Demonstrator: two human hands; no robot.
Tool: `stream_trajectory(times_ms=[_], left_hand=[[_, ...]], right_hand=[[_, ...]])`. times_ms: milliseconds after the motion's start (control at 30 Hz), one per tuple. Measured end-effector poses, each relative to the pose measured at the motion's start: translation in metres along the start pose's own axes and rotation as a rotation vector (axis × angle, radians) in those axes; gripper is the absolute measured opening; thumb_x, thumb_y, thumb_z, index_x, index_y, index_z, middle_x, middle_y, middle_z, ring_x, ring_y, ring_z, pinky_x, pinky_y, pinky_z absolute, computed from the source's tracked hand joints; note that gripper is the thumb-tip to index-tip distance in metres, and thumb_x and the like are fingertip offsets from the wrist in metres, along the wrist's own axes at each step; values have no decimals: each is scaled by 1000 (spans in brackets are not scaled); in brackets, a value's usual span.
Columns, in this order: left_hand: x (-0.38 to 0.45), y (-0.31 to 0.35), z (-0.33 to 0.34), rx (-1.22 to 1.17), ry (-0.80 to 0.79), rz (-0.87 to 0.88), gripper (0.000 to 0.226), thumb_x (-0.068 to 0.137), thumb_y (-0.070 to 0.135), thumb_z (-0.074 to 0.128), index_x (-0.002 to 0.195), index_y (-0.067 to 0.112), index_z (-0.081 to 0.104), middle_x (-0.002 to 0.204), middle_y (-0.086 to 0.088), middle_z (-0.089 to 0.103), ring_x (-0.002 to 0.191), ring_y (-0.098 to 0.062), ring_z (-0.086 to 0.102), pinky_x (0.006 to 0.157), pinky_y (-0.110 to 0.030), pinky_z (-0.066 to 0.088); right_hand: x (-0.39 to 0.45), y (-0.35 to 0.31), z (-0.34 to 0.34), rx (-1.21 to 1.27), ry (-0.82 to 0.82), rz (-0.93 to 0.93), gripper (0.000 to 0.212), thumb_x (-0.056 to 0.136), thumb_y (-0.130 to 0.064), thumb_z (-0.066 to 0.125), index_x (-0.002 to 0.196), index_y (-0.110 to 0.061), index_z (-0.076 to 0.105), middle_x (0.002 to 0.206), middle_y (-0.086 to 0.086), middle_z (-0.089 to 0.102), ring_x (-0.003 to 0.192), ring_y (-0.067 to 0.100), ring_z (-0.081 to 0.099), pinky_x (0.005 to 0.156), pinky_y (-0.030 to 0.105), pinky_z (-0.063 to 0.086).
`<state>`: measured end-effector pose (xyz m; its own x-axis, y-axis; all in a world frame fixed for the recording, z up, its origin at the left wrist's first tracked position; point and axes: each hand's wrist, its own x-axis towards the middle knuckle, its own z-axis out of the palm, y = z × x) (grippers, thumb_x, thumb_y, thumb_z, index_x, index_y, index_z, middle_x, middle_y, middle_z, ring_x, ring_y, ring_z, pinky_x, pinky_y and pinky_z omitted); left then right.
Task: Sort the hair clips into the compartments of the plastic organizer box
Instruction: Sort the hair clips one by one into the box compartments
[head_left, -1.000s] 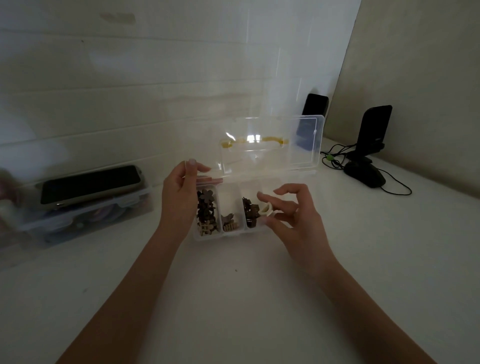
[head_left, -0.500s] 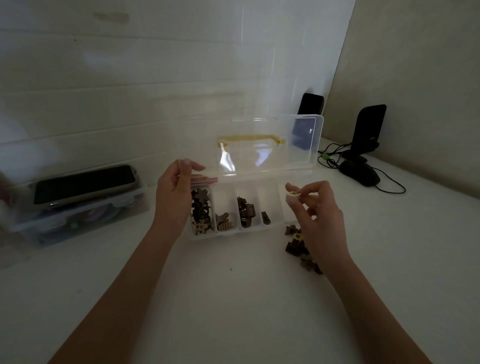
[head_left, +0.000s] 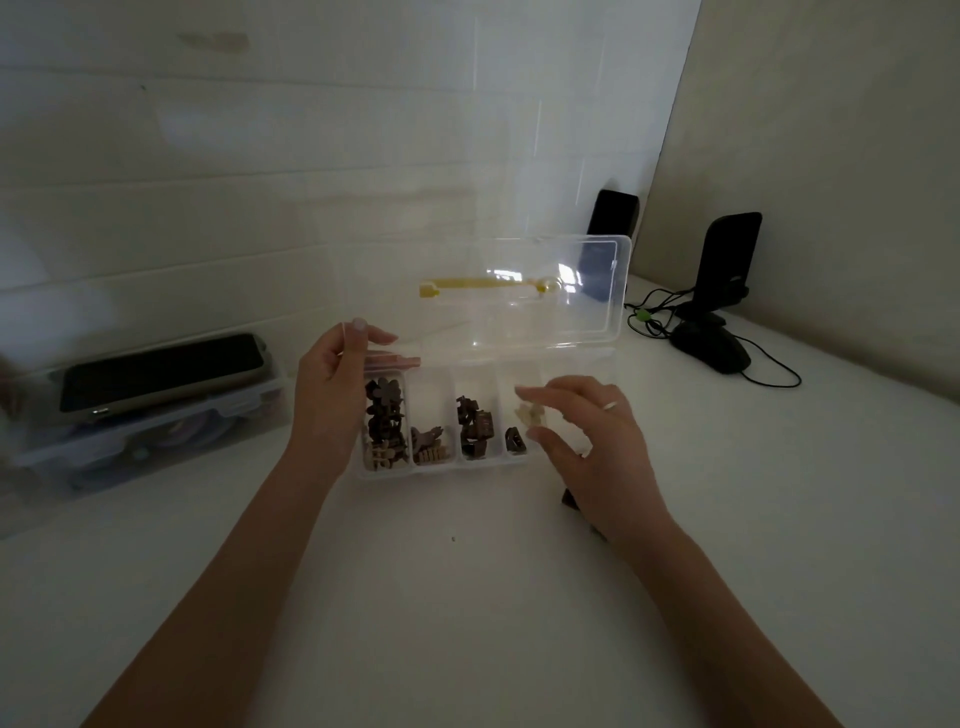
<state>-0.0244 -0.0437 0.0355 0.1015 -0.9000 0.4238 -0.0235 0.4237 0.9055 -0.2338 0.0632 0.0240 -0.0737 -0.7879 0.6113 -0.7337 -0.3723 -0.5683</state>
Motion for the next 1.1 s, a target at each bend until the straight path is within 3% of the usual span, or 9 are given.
stream_trajectory(times_ms=[67,167,233,333,567,667,767,933,1100], left_hand=[[0,0,0,-7,-12,-13,33,102,29,37,81,22,62,91,2,69,75,-11,72,79,-27,53],[1,-1,-1,-3,-1,-24,33,102,29,37,80,22,62,95,-2,69,81,-18,71,76,-26,53],[1,0,0,-10,13,-27,34,102,28,37,80,22,62,96,-3,68,80,-15,70,69,-20,53],[-1,2,1,-12,48,-43,34,102,27,38,78,22,62,92,2,66,74,-5,65,67,-15,50],[0,-1,-2,-13,98,-85,36,101,32,39,75,26,63,91,3,66,84,-17,62,82,-33,49],[1,-3,-2,-13,118,-103,35,101,32,40,75,26,63,92,4,67,88,-21,63,87,-40,50],[2,-5,-5,-14,134,-130,34,100,35,41,74,28,63,93,0,68,93,-27,64,95,-49,48],[1,-5,-5,1,127,-122,35,100,37,41,75,28,64,98,-3,68,96,-28,65,96,-51,47],[2,-4,-5,-4,136,-133,35,100,36,42,73,29,64,98,-5,69,97,-33,64,97,-52,46]], right_hand=[[1,0,-4,-2,13,31,44,83,-16,69,120,-37,59,115,-20,49,106,-3,43,90,13,37],[4,0,-20,18,154,100,26,83,-5,63,95,-29,66,94,-18,57,82,-3,50,70,5,37],[4,5,-29,4,190,194,24,79,0,58,71,-22,64,76,-12,58,68,4,50,61,10,38],[3,12,-33,-170,43,340,26,79,-8,52,59,-21,63,67,-6,58,60,10,50,57,29,43],[3,18,-31,-314,-30,306,28,81,-10,53,71,-26,72,80,-14,60,61,2,48,55,20,32],[3,16,-32,-375,-95,322,24,86,-17,53,89,-32,72,82,-18,62,69,5,53,72,28,46],[2,15,-31,-423,-237,322,26,90,-25,51,108,-36,65,86,-21,61,86,8,57,88,34,46],[3,11,-42,-318,-346,226,20,81,-19,57,85,-38,61,87,-22,53,88,7,46,84,31,31],[1,16,-42,-369,-575,247,22,74,-22,60,87,-39,53,97,-12,51,96,12,39,85,31,31]])
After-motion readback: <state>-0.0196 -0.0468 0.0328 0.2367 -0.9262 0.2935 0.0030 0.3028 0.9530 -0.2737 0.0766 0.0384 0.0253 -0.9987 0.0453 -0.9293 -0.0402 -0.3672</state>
